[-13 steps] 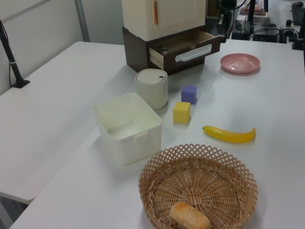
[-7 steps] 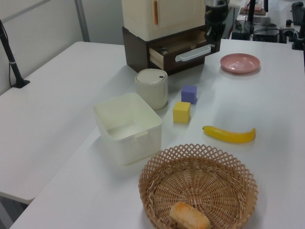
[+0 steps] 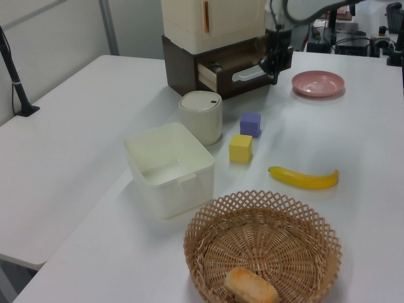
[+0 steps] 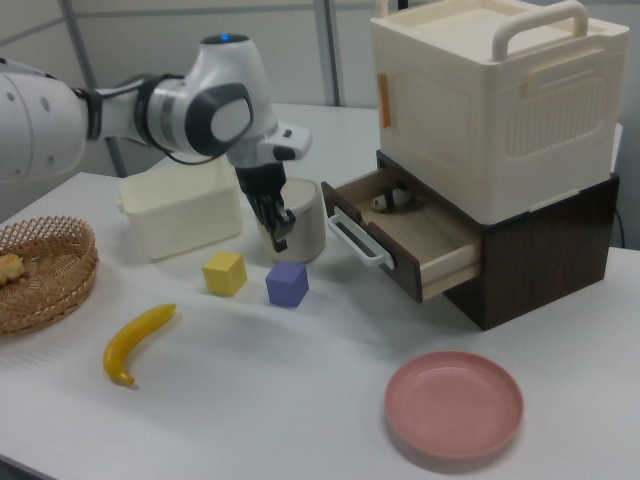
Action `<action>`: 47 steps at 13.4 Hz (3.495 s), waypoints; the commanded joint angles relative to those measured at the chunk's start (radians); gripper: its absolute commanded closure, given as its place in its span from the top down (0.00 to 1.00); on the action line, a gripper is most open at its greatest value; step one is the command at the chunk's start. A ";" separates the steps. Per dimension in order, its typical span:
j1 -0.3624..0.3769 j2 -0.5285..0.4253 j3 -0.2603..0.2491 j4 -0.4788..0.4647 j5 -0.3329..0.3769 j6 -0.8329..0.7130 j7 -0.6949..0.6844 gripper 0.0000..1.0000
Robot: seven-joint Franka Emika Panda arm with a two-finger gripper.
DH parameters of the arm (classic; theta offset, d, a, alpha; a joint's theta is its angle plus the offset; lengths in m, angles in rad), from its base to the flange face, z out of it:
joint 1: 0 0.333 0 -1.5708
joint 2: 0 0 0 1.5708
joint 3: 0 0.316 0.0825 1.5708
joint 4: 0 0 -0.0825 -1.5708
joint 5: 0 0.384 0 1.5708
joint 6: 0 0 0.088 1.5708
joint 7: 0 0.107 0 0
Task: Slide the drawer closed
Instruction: 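Move the gripper toward the open drawer's white handle, then push the drawer front with the gripper into the wooden unit, then press the drawer fully shut with the gripper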
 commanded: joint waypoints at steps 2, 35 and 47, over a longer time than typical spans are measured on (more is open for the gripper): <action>-0.010 0.058 -0.004 -0.002 -0.015 0.104 0.052 0.00; -0.116 0.308 -0.028 0.162 -0.207 0.604 0.124 0.00; -0.124 0.371 -0.053 0.193 -0.223 0.767 0.122 0.00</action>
